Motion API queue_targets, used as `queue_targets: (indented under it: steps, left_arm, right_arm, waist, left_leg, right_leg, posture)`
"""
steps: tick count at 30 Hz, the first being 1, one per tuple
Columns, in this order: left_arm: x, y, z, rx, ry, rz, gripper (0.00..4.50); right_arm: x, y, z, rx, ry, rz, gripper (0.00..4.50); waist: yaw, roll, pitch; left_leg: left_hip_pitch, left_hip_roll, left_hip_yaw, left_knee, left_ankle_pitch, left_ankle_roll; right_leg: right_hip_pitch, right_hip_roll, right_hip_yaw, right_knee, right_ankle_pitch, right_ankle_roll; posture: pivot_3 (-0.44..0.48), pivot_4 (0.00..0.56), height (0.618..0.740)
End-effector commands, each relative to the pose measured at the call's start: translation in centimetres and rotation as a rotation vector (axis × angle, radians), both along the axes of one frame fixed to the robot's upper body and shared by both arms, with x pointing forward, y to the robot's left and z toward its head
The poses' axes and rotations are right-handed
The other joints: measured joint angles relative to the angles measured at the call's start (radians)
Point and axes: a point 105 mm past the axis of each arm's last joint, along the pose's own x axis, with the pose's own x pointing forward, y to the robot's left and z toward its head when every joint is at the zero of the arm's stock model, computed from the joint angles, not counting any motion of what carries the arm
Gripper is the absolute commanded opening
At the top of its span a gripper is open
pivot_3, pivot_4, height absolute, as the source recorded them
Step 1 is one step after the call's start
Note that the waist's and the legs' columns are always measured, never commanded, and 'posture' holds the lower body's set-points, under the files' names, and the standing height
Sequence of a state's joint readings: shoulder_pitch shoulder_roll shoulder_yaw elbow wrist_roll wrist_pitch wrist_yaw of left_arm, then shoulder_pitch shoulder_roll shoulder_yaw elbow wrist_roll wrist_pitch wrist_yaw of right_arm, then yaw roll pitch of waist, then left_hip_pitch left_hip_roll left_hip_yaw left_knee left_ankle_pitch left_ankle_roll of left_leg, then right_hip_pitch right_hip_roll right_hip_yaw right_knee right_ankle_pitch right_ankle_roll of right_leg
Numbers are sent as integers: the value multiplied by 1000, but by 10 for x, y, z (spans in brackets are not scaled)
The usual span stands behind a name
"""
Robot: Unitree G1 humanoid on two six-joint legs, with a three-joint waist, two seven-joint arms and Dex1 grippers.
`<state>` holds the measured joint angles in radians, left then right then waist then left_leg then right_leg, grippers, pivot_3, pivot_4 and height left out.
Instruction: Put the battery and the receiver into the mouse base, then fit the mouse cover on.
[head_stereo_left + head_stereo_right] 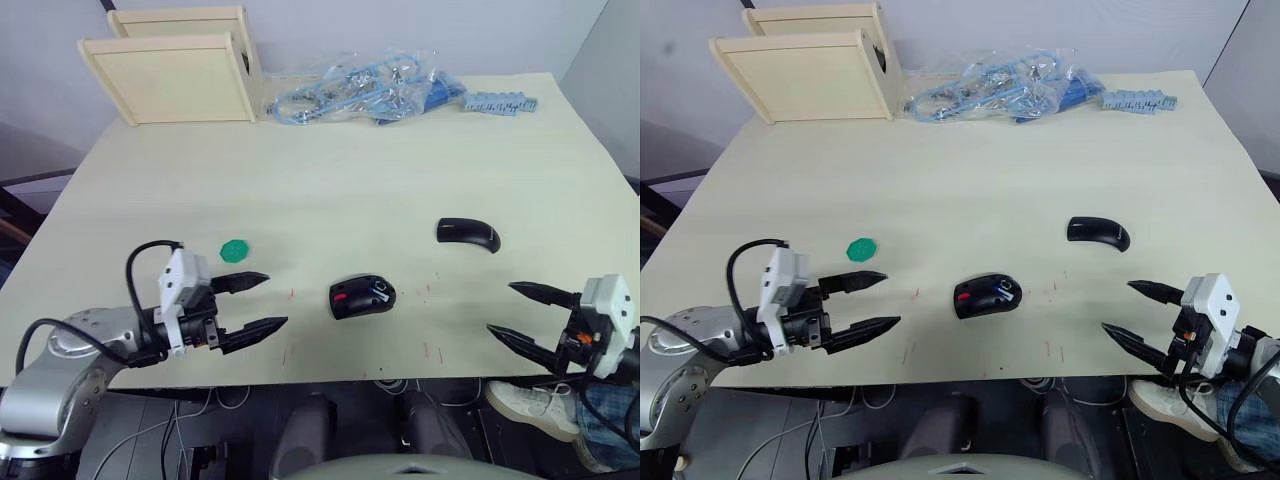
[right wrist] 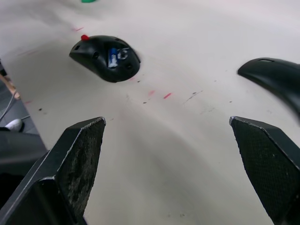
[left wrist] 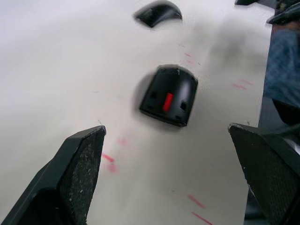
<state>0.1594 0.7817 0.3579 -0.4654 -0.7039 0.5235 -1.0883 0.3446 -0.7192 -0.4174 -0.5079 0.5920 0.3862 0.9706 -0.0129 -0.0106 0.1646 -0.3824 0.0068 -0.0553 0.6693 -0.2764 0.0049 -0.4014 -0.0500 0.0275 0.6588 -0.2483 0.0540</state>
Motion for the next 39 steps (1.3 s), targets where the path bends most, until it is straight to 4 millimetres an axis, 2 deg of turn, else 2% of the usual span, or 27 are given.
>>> queue_targets:
  steps: [1, 4, 12, 18, 26, 31, 39]
  left_arm:
    - [-7, 4, 15, -41, -84, 13, 4500]
    - [-25, 3, 17, -79, -74, -37, 4500]
    - [-39, -4, 29, -182, -120, -71, 4500]
    - [-41, -4, 29, -197, -125, -66, 4500]
    - [-43, -3, 9, -192, -104, -74, 4500]
    - [-42, -7, 9, -191, -119, -83, 4500]
    - [-40, -10, 8, -196, -130, -101, 4500]
  right_arm:
    - [10, -7, 10, -5, -52, -68, 4456]
    - [29, -8, 12, -8, -54, -129, 4456]
    - [76, -14, 20, -74, -46, -202, 4456]
    - [98, -11, 27, -102, -7, -178, 4456]
    - [131, -10, 22, -200, 88, -107, 4456]
    - [138, -17, 14, -269, 115, -72, 4456]
    - [148, -7, 23, -308, 113, -13, 4456]
  waist:
    - [-1, 0, 0]
    - [-7, -1, 1]
    - [0, -1, 1]
    - [-1, 0, 1]
    - [-4, 0, 2]
    - [0, 0, 2]
    - [-7, 1, 3]
  left_leg:
    - [0, 0, 0, 0, 0, 0]
    - [1, 1, 2, 0, 0, 0]
    - [0, 0, 7, 0, 0, 0]
    - [1, 0, 7, 0, 0, 0]
    - [1, 1, 9, 0, 0, 0]
    - [-1, 0, 8, 0, 0, 0]
    - [0, 1, 9, 0, 0, 0]
  right_leg:
    - [0, 0, 0, 0, 0, 0]
    - [0, 1, 2, 0, 0, 0]
    - [0, 0, 2, -1, -2, -4]
    - [0, 1, 2, 0, -2, -3]
    - [-1, 1, 3, -1, -2, -4]
    - [-1, 1, 2, -1, 0, -1]
    - [-2, 1, 3, 1, 0, -1]
  posture:
    - [0, 150, 740]
    - [0, 150, 740]
    - [0, 150, 740]
    - [0, 150, 740]
    - [0, 150, 740]
    - [0, 150, 740]
    - [0, 150, 740]
